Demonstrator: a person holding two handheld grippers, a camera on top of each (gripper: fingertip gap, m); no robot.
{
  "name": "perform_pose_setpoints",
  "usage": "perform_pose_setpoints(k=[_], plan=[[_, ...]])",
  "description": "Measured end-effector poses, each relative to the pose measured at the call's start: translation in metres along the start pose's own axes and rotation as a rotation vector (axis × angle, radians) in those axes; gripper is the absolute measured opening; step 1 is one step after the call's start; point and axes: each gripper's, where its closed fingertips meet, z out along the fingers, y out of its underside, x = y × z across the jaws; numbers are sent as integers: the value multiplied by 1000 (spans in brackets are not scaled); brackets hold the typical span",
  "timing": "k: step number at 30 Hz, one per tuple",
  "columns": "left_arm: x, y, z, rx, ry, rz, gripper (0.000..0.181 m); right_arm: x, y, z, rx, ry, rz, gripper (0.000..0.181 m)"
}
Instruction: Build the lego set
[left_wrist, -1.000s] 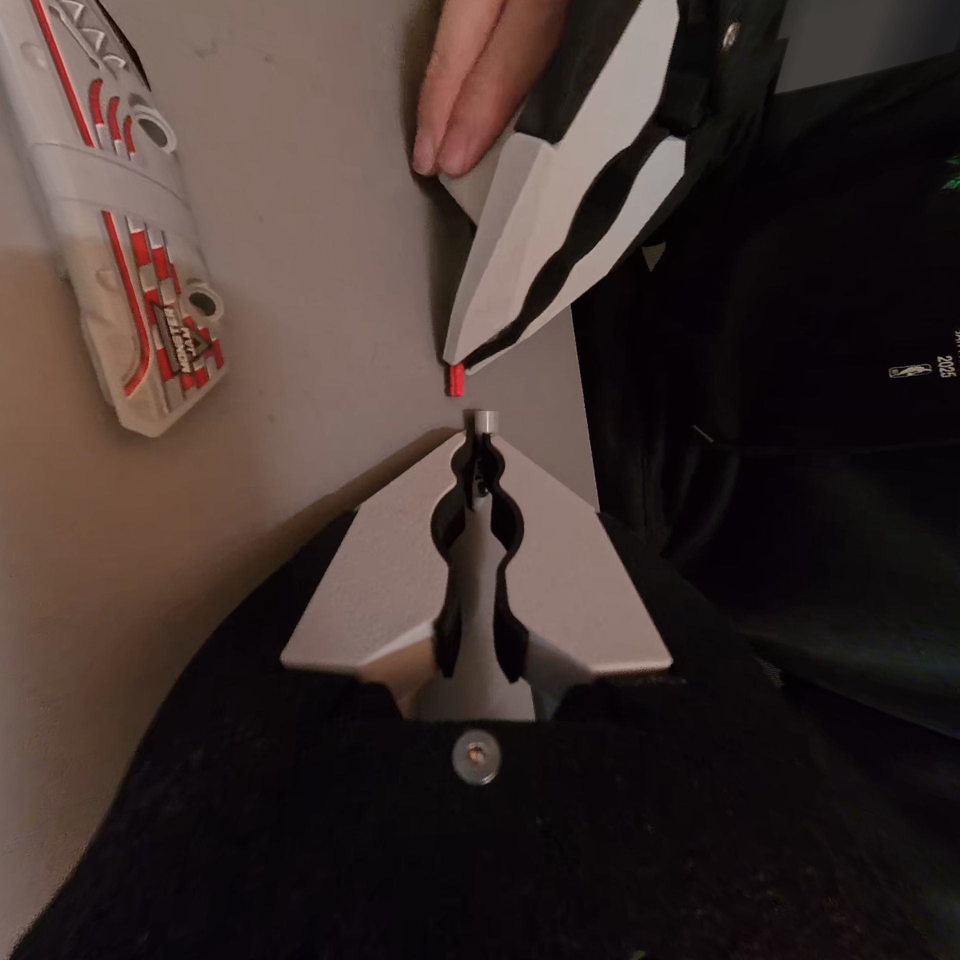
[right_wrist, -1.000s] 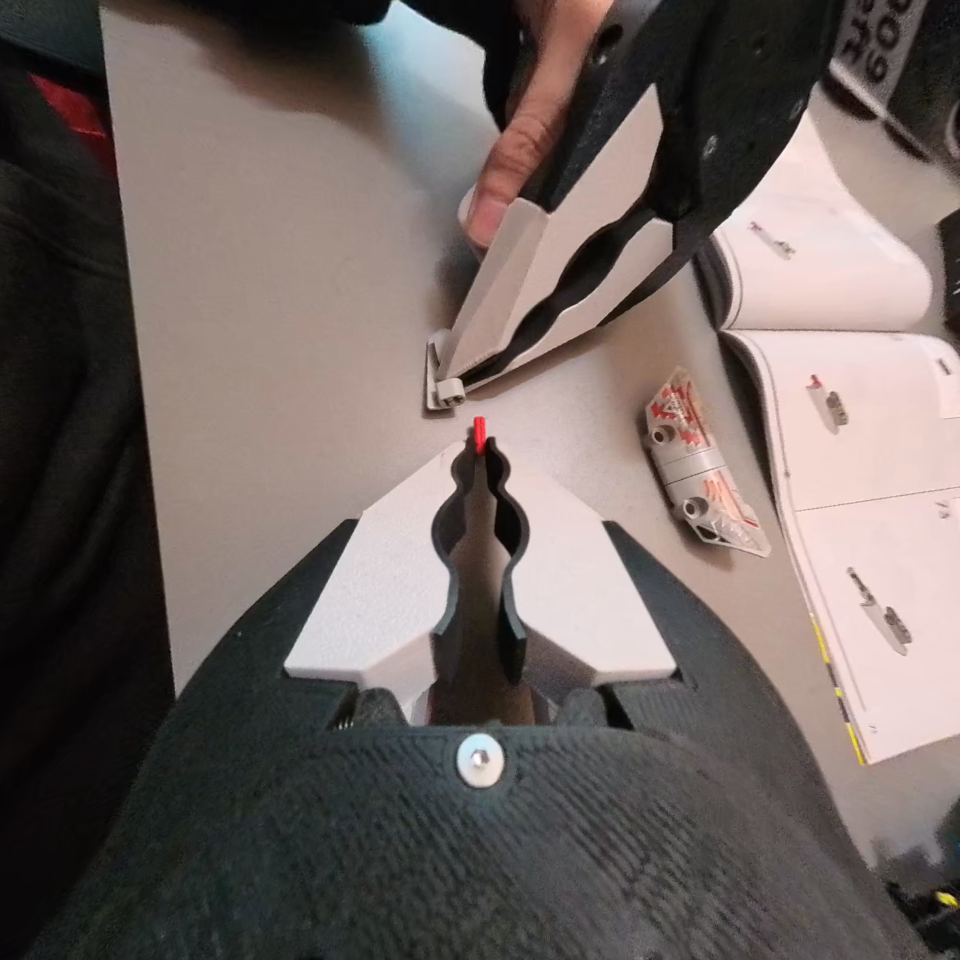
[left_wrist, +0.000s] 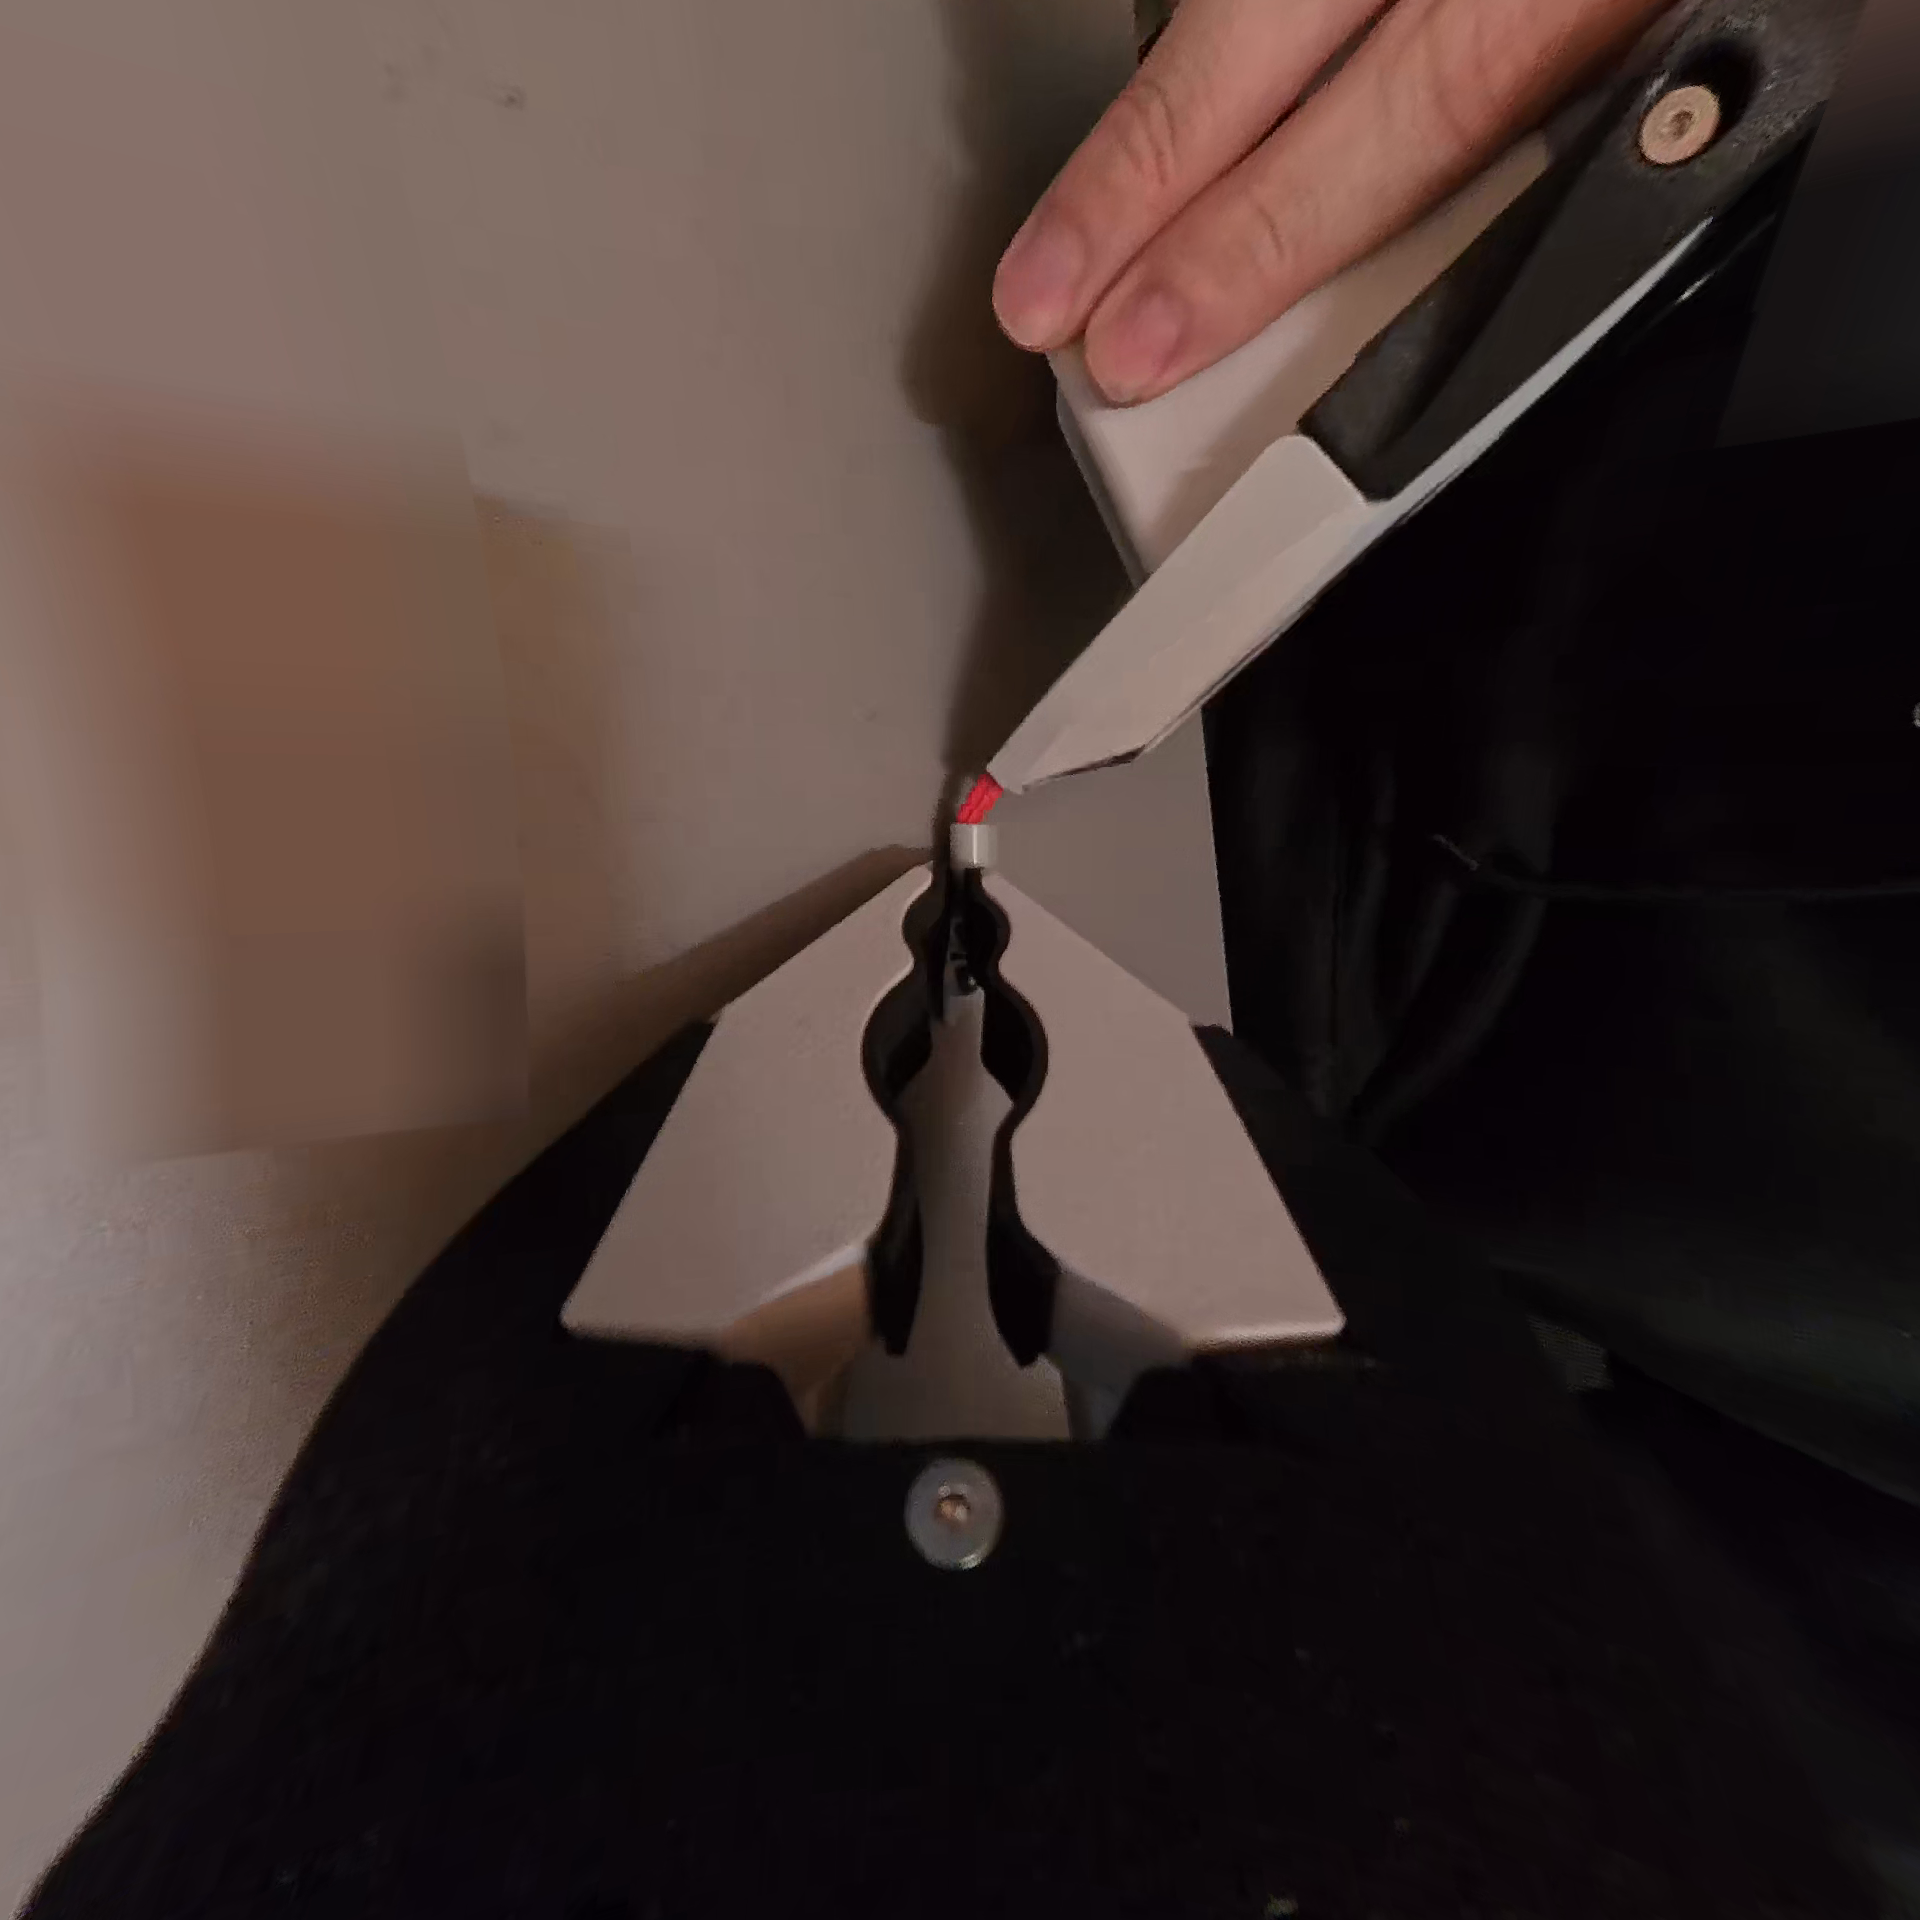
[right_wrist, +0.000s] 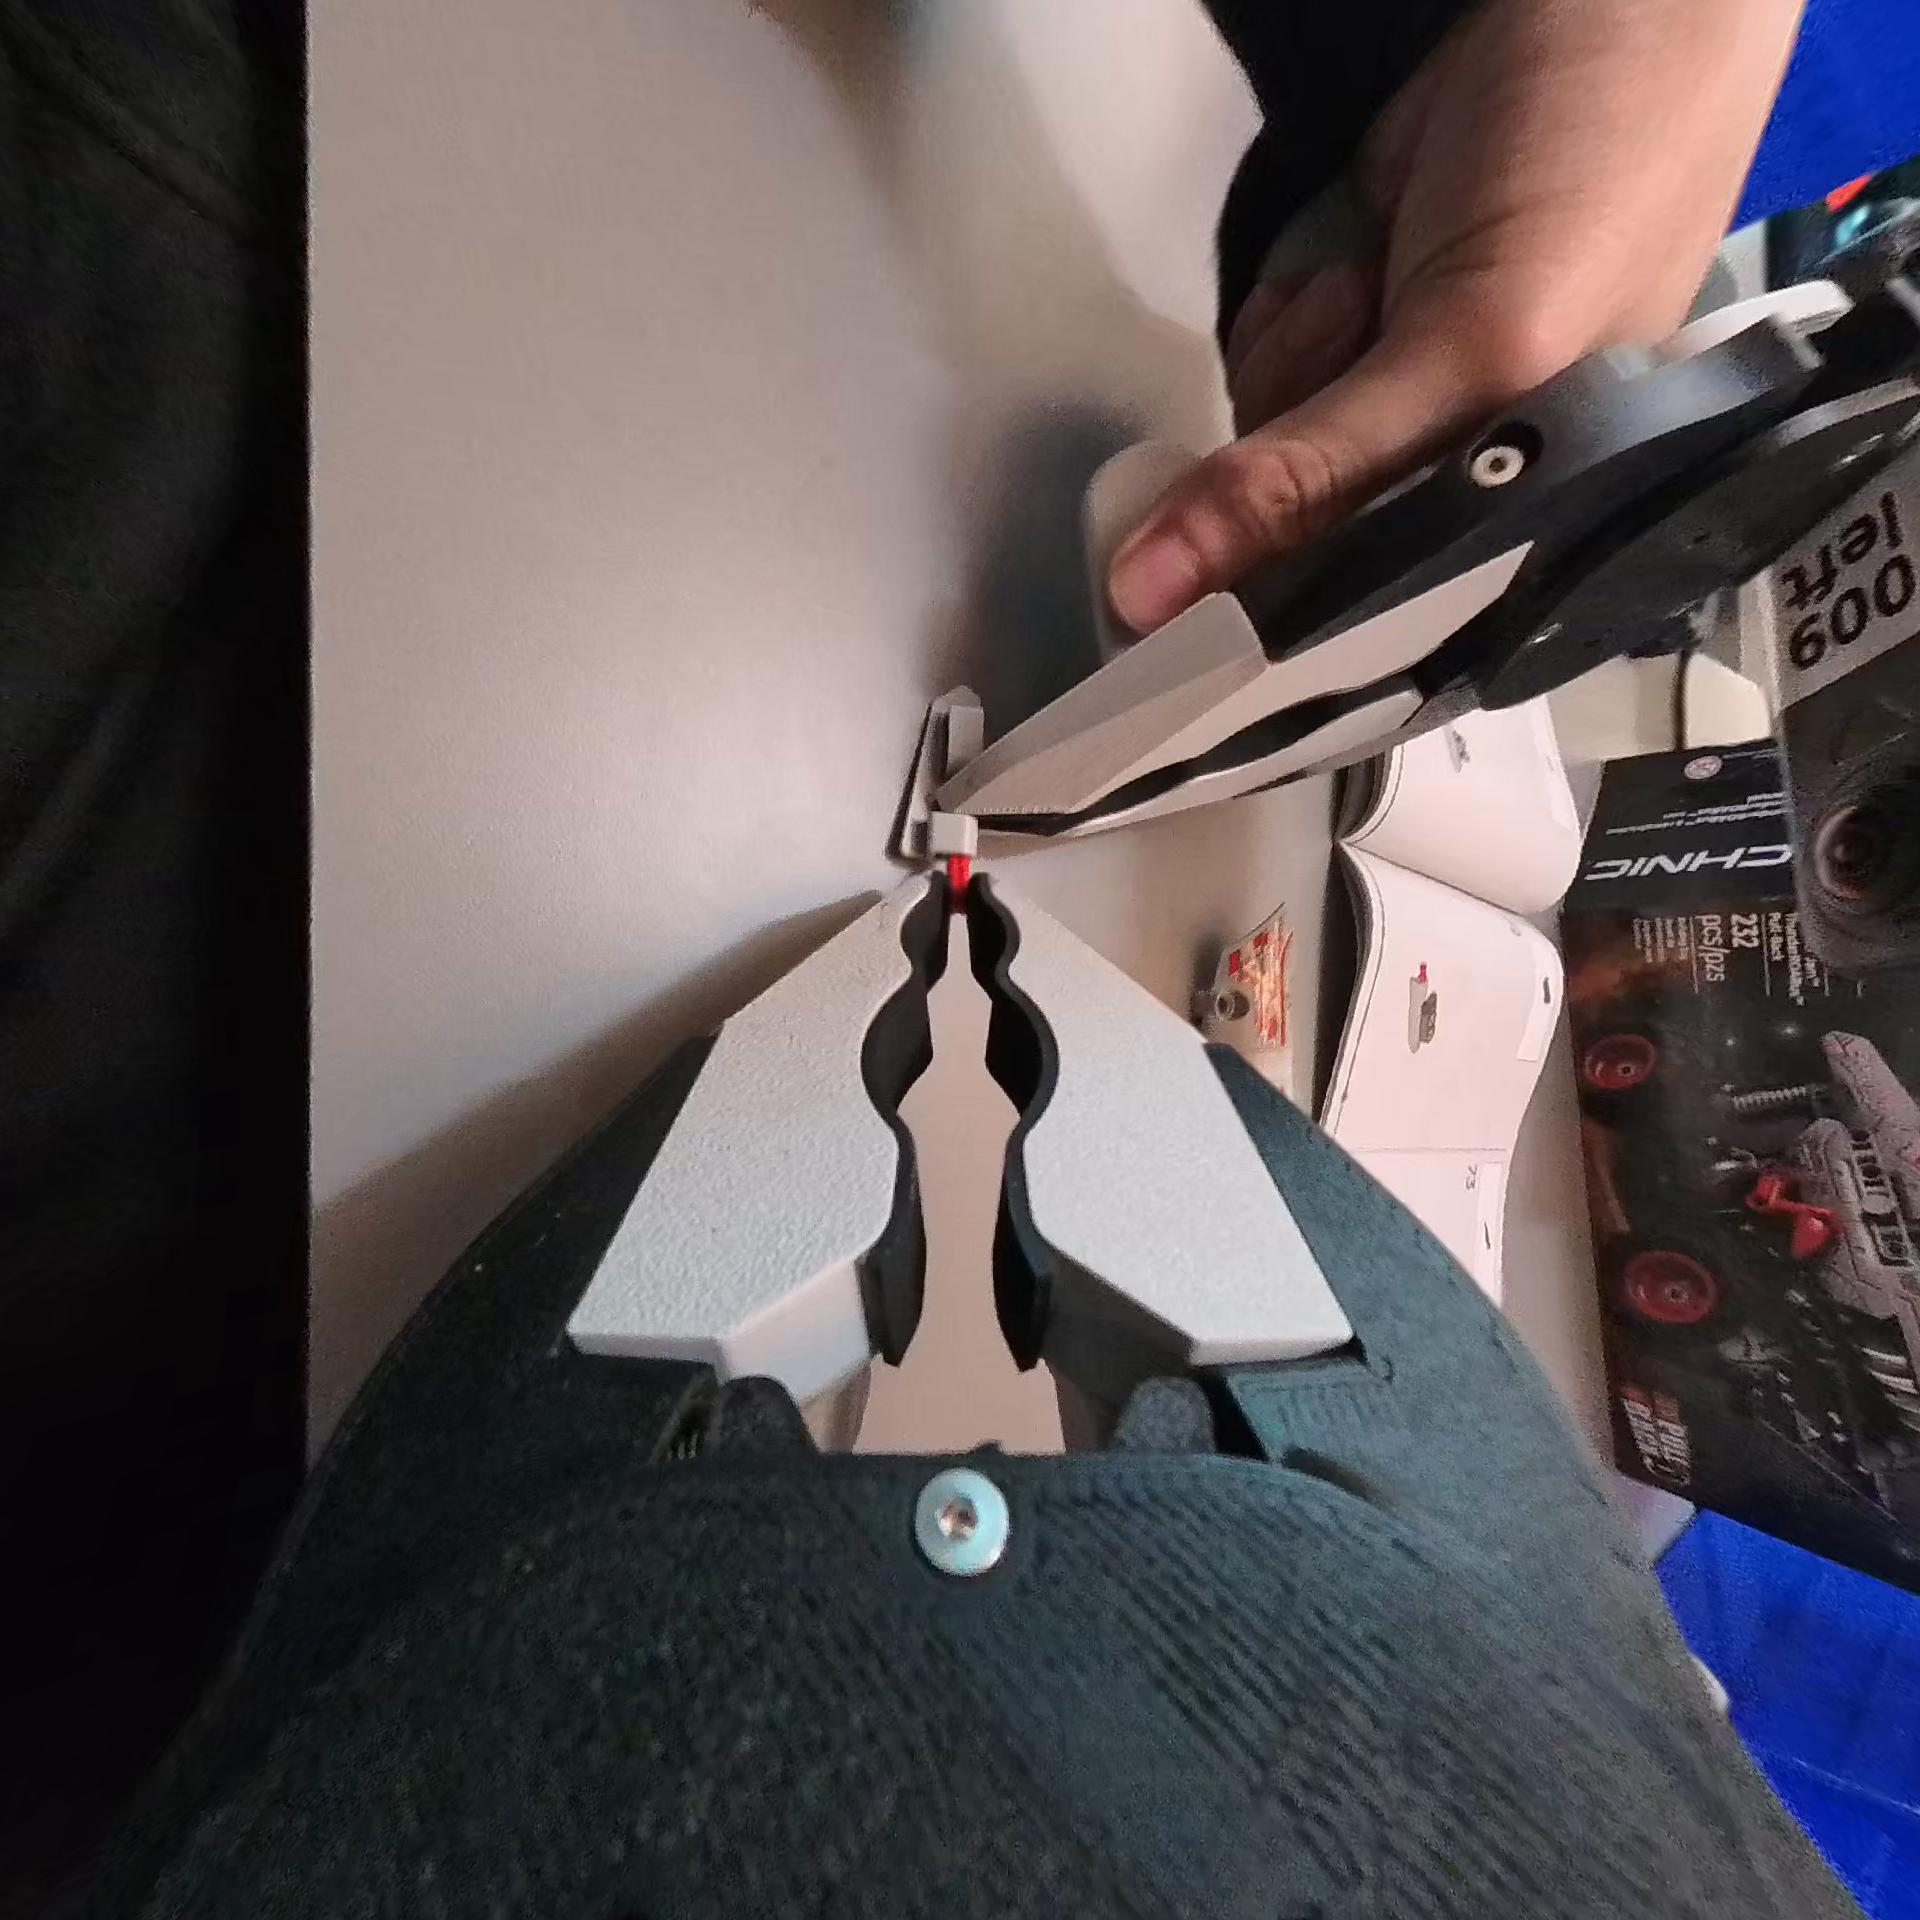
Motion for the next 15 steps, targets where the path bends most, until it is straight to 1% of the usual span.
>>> perform_pose_setpoints(k=[3, 7, 9, 10, 11, 14, 15], plan=[[0, 0, 0, 2, 13, 16, 0, 1, -10, 2, 106, -10, 59, 3], [1, -2, 1, 30, 60, 22, 0, 0, -1, 4, 126, -60, 163, 3], [1, -2, 1, 51, 88, 12, 0, 2, 3, 4, 137, -94, 269, 2], [0, -4, 0, 63, 89, 7, 0, 1, 2, 4, 157, -123, 327, 2], [-2, -4, -1, 70, 85, 2, 0, 3, 4, 4, 166, -122, 362, 2], [-5, -6, -4, 90, 49, 19, 0, 3, 11, 9, 172, -125, 389, 3], [-7, -8, -5, 105, 23, 32, 0, 6, 12, 8, 179, -115, 407, 10]])
